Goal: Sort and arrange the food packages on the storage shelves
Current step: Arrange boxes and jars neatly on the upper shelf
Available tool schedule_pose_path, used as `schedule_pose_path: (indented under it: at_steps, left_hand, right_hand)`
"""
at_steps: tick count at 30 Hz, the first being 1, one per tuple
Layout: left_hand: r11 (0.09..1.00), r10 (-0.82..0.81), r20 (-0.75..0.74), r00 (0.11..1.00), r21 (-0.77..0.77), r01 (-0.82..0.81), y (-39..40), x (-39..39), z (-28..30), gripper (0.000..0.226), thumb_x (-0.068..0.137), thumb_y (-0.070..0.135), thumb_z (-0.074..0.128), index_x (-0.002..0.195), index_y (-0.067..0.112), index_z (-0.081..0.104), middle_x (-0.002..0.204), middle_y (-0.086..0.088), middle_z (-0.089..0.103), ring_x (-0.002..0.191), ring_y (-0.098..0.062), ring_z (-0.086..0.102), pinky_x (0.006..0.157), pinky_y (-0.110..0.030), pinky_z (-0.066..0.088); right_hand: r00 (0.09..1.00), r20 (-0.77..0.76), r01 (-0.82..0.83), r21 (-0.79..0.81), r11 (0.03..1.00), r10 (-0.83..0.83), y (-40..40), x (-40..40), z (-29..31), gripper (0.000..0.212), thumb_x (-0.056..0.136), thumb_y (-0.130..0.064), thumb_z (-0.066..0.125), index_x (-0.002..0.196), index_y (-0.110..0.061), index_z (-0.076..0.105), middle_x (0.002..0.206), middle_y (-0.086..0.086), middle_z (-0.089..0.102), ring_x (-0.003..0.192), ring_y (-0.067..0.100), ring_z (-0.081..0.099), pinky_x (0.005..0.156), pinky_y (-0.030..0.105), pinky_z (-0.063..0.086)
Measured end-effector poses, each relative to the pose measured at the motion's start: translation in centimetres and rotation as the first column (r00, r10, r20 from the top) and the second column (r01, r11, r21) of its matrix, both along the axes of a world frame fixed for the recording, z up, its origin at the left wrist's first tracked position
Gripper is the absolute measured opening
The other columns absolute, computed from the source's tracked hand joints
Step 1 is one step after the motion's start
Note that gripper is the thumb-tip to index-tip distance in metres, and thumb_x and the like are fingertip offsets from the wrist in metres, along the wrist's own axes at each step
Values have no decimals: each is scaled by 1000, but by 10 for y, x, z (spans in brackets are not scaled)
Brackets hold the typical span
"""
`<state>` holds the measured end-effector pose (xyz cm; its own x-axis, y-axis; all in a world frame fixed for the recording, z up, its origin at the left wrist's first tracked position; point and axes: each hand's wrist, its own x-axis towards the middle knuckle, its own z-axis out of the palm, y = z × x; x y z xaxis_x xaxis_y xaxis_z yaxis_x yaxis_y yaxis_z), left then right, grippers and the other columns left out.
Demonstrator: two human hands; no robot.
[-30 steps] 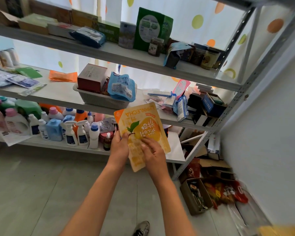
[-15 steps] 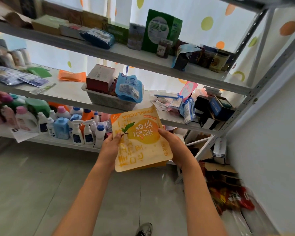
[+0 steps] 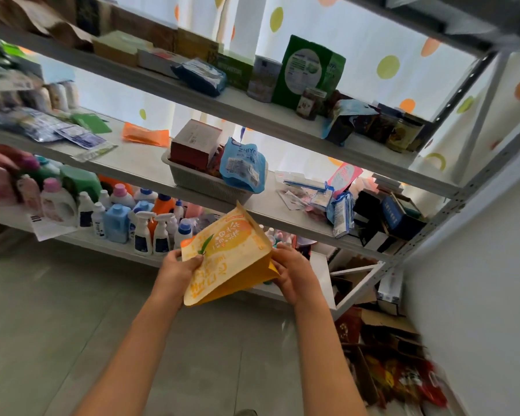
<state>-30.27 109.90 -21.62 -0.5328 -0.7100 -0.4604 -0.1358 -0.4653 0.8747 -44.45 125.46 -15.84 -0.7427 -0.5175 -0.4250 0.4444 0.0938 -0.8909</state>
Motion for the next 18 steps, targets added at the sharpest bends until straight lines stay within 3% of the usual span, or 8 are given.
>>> schedule_pose_path:
  at_steps: [2,3,6,9,12,15,18]
  left_hand:
    - [999,23,1,1000,-35,-23,-5,1,1,54,97,25,63,145,14,40,106,-7,63,88,-23,65,60,-35,52]
    - [999,25,8,1000,-47,-25,-6,2,2,53,97,26,62,145,14,40,106,-7,63,88,-23,65,63,-36,53]
    - [994,35,25,999,-100,-32,-10,4,6,56,98,25,60,147,16,36,129,-11,57,106,-27,60,81,-40,50]
    - [981,25,14,1000,-193,-22,-13,6,7,70,90,30,69,150,29,33,150,-9,41,132,-35,46,98,-51,46]
    - [988,-51,-111,992,-152,34,-12,4,15,41,99,27,56,138,25,47,138,-10,54,115,-27,57,90,-42,48]
    - [997,-76,-234,969,-29,72,-12,6,26,37,100,36,52,136,28,48,120,-8,64,99,-23,62,76,-38,51]
    - [992,-44,-371,928,90,83,-21,12,20,38,101,54,35,126,31,53,112,-6,71,101,-28,68,77,-42,53]
  right_hand:
    - [998,65,2,-30,1000,0,-6,7,1,35,98,-8,60,131,-3,50,98,18,73,67,18,73,50,23,55]
    - [994,109,0,-42,999,5,-10,9,0,38,98,-11,61,134,-4,50,95,17,74,67,20,74,52,26,57]
    - [984,169,-39,-81,996,52,-23,13,1,39,95,-19,64,132,-11,53,94,16,74,83,28,74,70,41,61]
    - [987,67,-139,-68,988,144,-36,19,5,22,98,-15,58,120,-14,58,106,14,68,93,29,67,81,42,58]
    - [978,-83,-193,10,981,193,-51,28,3,24,100,-8,54,124,-8,58,118,13,66,99,27,67,70,33,58]
    - [955,-196,-206,91,974,220,-61,36,-1,14,101,-10,56,112,-15,63,118,8,65,100,21,66,74,31,56]
    - [917,-300,-237,119,964,262,-63,41,0,13,99,-14,60,110,-19,65,115,2,66,103,18,64,77,26,54]
